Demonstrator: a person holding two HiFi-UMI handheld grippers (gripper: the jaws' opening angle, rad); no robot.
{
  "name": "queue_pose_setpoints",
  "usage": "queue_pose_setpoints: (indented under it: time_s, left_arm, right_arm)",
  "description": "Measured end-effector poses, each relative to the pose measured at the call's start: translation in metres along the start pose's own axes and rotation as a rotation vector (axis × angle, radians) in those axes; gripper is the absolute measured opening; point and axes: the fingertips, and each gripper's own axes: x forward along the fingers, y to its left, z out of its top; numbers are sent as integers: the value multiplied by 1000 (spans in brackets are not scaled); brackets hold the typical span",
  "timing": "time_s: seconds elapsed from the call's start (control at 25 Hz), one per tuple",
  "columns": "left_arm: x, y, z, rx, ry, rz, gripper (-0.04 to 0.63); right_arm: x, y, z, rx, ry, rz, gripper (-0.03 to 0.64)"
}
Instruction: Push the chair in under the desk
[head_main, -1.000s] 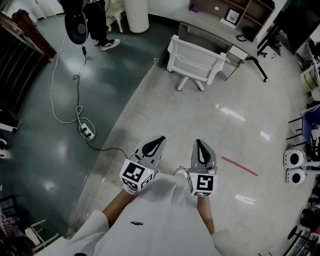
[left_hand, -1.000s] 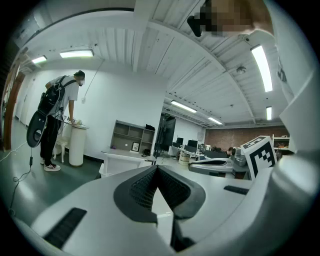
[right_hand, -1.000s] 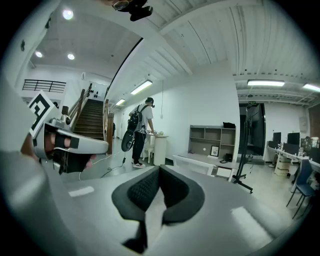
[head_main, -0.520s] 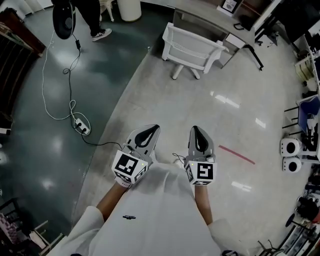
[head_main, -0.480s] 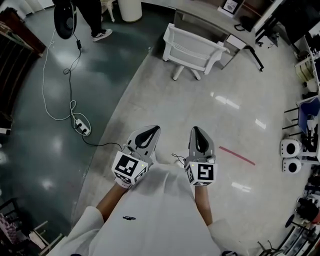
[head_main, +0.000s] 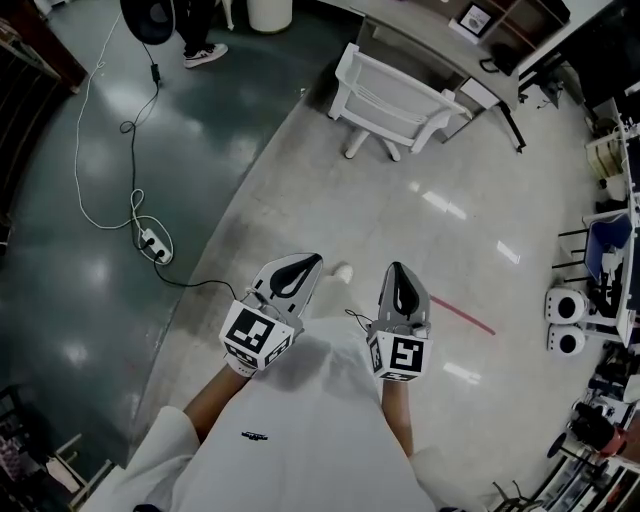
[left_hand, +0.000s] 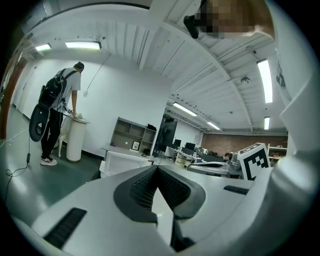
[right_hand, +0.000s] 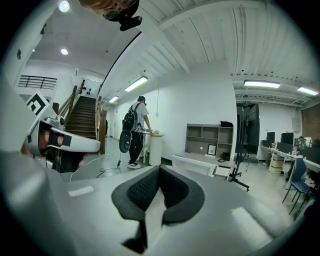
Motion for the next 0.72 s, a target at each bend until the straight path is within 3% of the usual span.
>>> queue_pose_setpoints:
  time_s: [0.36, 0.72]
  left_arm:
    - [54, 42, 9, 0, 30, 29, 8]
    - [176, 83, 62, 76, 50, 38, 8]
  right_arm:
    - [74, -32, -4, 48, 3, 5, 12]
    - [176, -110, 20, 90, -19, 36, 12]
